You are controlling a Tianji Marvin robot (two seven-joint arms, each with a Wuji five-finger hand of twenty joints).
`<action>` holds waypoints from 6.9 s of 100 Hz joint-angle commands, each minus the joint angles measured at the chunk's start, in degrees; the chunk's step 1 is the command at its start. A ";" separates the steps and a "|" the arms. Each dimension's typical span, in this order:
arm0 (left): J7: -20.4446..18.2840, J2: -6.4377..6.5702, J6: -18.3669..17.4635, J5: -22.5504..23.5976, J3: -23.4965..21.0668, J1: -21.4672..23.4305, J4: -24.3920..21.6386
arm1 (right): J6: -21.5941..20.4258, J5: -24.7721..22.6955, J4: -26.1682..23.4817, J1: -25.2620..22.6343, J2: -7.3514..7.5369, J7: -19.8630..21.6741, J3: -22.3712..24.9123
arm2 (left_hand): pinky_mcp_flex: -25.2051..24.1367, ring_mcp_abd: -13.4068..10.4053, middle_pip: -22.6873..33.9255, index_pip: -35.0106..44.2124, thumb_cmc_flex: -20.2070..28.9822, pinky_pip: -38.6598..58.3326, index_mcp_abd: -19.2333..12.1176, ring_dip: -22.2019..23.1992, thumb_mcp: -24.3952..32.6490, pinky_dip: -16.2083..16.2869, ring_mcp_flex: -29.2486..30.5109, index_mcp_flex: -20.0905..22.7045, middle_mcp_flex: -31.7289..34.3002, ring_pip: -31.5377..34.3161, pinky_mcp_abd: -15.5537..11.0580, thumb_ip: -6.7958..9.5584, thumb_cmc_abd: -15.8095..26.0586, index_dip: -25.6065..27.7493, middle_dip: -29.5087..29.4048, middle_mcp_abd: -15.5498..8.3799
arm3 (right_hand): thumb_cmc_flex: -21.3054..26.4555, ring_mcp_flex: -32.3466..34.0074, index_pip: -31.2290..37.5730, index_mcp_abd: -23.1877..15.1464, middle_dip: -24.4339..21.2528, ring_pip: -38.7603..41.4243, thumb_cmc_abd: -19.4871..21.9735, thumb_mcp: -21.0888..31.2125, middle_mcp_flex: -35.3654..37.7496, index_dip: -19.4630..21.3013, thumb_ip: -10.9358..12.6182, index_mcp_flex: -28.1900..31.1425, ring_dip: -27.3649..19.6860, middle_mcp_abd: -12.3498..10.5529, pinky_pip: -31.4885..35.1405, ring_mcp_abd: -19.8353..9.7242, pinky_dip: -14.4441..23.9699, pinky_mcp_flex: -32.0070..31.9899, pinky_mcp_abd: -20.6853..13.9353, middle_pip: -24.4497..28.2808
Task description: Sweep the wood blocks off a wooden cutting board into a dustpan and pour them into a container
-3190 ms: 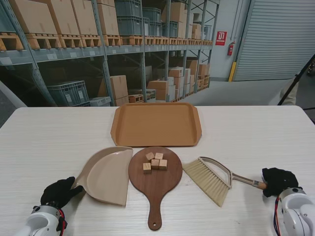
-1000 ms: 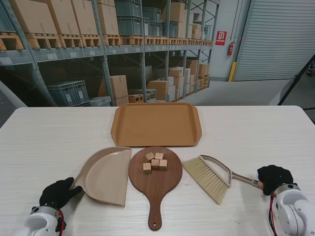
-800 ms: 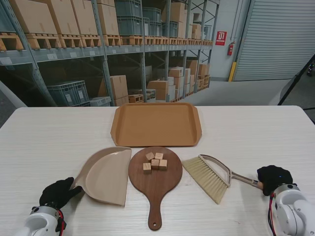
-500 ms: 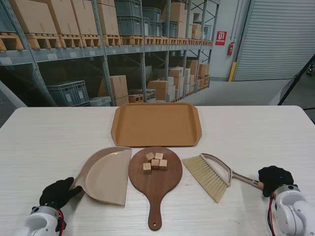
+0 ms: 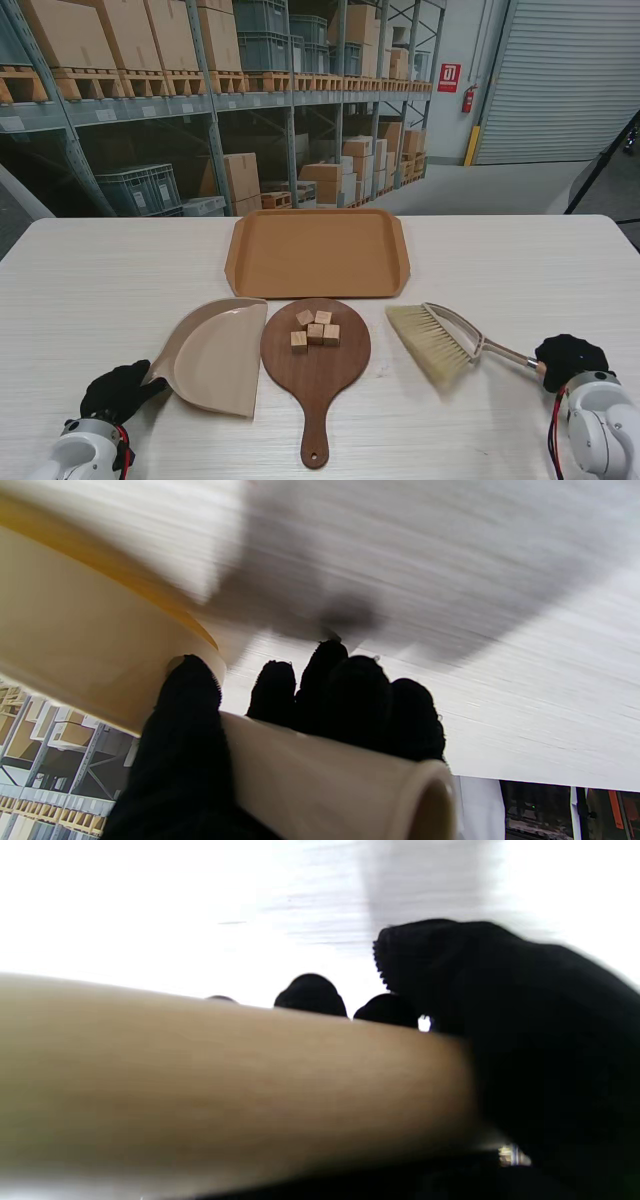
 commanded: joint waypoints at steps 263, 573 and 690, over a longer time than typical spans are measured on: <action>-2.13 0.03 -2.12 2.13 -0.66 1.33 -0.38 | 20.35 25.99 -3.74 10.99 -3.74 -2.84 -18.31 | 0.69 -14.27 80.77 1.22 4.25 4.20 -2.34 -0.39 6.71 1.55 5.24 8.14 5.53 -2.05 -1.57 0.36 7.09 -1.38 -2.56 -19.51 | 9.64 2.26 4.38 -1.39 -0.36 17.22 1.50 31.35 6.45 0.36 7.59 10.16 4.11 0.62 15.43 -0.81 -0.24 7.31 1.46 6.73; -4.44 0.25 0.59 3.17 0.20 2.60 -3.69 | 9.92 31.54 -3.34 15.43 -4.88 -5.61 -35.84 | 5.27 -14.56 75.13 0.22 2.42 4.68 -4.30 -1.68 8.81 -1.63 8.97 11.39 8.94 -7.50 -1.86 0.41 -0.84 -9.87 -4.59 -21.35 | 6.15 2.66 3.34 -2.79 -1.74 13.29 4.22 31.34 4.22 -0.58 -0.59 4.17 2.30 -1.12 13.61 -4.49 -1.50 6.75 -2.15 2.21; -5.08 0.34 0.79 3.60 -0.10 2.72 -4.04 | 29.63 25.55 -1.44 12.93 -5.99 -12.02 -15.01 | 5.23 -14.48 75.63 0.24 2.45 4.77 -4.30 -1.68 8.01 -1.54 8.88 11.73 9.08 -7.43 -1.82 0.44 0.24 -9.01 -4.42 -21.51 | 6.74 2.51 2.66 -1.97 -0.51 14.83 4.42 31.34 5.86 -0.05 1.98 6.31 3.15 -0.06 14.49 -3.34 -0.17 7.00 -1.31 1.52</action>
